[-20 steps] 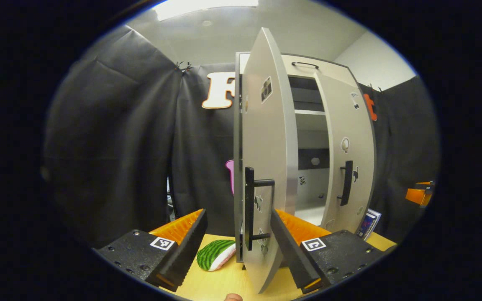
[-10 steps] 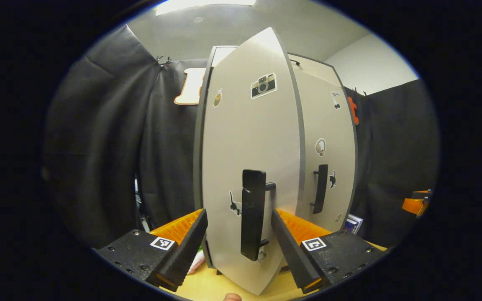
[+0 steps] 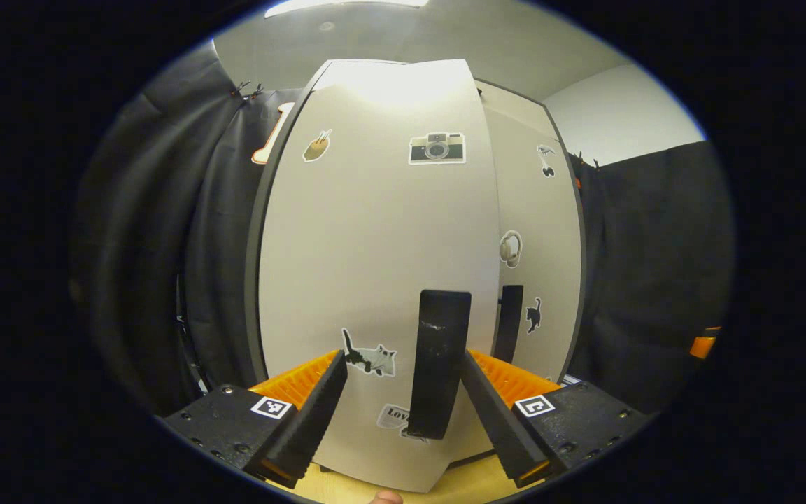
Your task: Grasp the bottle in the cabinet with the left hand and place it on the coaster, then close the right door with the right hand and the left door with the left hand.
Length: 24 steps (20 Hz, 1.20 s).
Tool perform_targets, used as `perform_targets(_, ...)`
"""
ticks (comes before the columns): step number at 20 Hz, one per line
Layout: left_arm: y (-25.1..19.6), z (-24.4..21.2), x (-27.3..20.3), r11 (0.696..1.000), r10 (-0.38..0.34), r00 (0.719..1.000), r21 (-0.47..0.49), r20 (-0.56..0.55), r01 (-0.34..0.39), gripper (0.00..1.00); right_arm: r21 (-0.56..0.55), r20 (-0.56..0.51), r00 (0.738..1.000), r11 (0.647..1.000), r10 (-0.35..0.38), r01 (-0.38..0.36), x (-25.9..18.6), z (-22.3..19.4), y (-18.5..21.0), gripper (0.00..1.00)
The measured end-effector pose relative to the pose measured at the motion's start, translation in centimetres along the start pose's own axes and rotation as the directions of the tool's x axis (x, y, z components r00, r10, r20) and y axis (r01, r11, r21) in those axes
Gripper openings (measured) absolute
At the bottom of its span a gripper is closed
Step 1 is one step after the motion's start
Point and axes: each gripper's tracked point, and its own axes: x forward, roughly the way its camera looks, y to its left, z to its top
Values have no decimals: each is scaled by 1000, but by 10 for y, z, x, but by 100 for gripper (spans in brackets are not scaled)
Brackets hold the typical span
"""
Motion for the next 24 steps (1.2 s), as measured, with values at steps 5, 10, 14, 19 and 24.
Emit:
perform_targets(5, -7, 2, 24, 999, -16, 1000, -30, 11, 17, 96, -5, 16, 1000, 1000, -14, 14, 6, 5, -4, 98)
perform_targets(10, -14, 1, 38, 1000, -8, 1000, -13, 10, 8, 96, -21, 32, 999, 1000, -2, 3, 15, 12, 0, 98)
perform_targets(14, -19, 7, 44, 1000, 2, 1000, -22, 12, -2, 96, -30, 39, 999, 999, 32, -31, 24, 16, 14, 98)
perform_targets(19, -29, 16, 20, 999, 32, 999, -23, 0, -32, 96, -57, 69, 991, 992, 113, -109, 30, 34, 44, 98)
perform_targets(24, -42, 54, -27, 999, 48, 999, -9, 16, -48, 96, -74, 90, 975, 977, 205, -199, 30, 65, 81, 98)
